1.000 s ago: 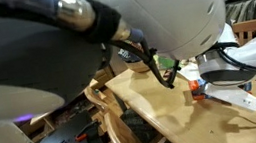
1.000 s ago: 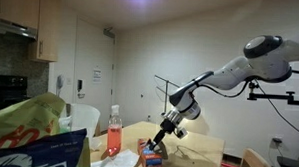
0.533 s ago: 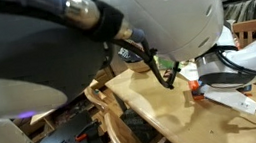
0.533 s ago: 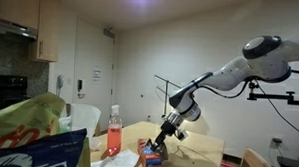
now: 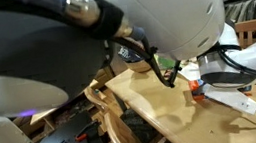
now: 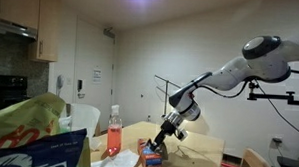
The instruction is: Take a ziplock bag out of the box and put it on the table
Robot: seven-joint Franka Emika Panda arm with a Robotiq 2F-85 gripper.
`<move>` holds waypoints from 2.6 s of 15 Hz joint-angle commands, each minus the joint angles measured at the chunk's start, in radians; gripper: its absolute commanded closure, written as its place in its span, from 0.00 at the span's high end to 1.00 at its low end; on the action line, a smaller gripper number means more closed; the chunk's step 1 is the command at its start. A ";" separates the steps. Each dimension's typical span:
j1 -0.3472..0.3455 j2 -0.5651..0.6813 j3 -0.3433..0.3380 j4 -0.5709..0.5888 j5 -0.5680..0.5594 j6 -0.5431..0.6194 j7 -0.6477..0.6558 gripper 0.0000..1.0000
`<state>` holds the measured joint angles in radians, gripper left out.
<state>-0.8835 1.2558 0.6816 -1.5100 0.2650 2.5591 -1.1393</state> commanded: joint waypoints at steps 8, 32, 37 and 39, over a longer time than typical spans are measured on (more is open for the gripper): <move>0.004 0.021 -0.015 0.085 0.142 -0.209 0.001 0.87; 0.084 -0.008 -0.178 0.123 0.489 -0.288 -0.033 0.82; 0.139 -0.014 -0.226 0.156 0.558 -0.287 -0.051 0.62; 0.160 -0.017 -0.246 0.166 0.586 -0.290 -0.065 0.59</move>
<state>-0.7728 1.2650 0.4837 -1.3519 0.7932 2.2634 -1.1758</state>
